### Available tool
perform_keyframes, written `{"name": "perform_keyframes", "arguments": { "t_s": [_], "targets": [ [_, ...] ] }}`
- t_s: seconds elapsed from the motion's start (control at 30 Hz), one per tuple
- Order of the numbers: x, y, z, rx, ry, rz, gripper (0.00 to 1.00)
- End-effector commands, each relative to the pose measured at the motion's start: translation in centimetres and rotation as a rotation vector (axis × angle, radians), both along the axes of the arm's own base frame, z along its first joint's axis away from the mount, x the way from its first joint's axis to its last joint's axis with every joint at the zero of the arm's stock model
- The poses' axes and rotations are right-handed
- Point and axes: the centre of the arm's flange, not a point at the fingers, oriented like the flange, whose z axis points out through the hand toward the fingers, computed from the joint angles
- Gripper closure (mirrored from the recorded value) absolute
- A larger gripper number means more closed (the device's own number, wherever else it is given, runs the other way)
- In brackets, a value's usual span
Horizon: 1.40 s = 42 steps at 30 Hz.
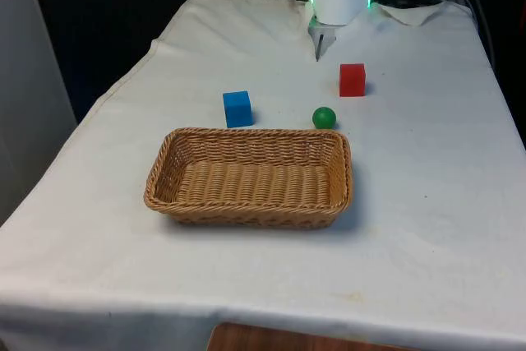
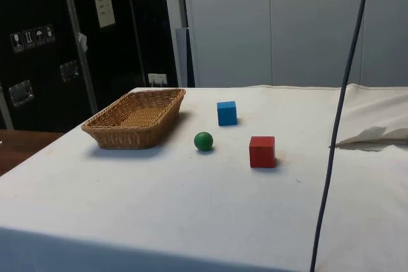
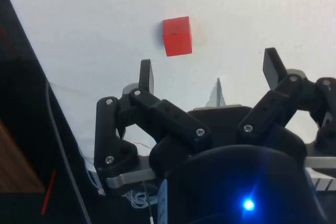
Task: Place all non-red objects into the basket.
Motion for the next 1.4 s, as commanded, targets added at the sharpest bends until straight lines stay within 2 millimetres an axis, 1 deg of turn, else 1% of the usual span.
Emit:
{"name": "perform_keyframes", "arguments": {
  "t_s": [0.0, 0.27, 0.3, 0.37, 0.5, 0.57, 0.6, 0.63, 0.67, 0.87, 0.93, 1.1, 1.17, 1.2, 1.23, 1.37],
  "targets": [
    [0.0, -0.1, 0.0, 0.0, 0.0, -0.001, 0.0],
    [-0.4, -1.7, 0.3, -0.014, -0.013, 0.006, 0.0],
    [-0.2, -1.6, 0.2, -0.009, -0.003, 0.005, 0.0],
    [-0.5, -2.5, 0.5, -0.018, -0.019, 0.008, 0.0],
    [-0.7, -3.5, 0.6, -0.023, -0.025, 0.012, 0.0],
    [-0.9, -4.3, 0.7, -0.028, -0.03, 0.014, 0.0],
    [-1.0, -4.5, 0.7, -0.03, -0.03, 0.017, 0.0],
    [-0.7, -3.9, 0.5, -0.02, -0.013, 0.012, 0.0],
    [-1.0, -4.7, 0.7, -0.032, -0.033, 0.018, 0.0],
    [-1.4, -6.1, 0.8, -0.046, -0.048, 0.037, 0.0],
    [-1.3, -6.1, 0.7, -0.039, -0.039, 0.036, 0.0],
    [-1.5, -7.2, 0.8, -0.06, -0.057, 0.064, 0.0],
    [-1.6, -7.4, 0.8, -0.061, -0.057, 0.069, 0.0],
    [-1.6, -7.8, 0.8, -0.061, -0.06, 0.076, 0.0],
    [-1.5, -7.6, 0.7, -0.053, -0.048, 0.073, 0.0],
    [-1.7, -8.5, 0.6, -0.062, -0.063, 0.097, 0.0]
  ]
}}
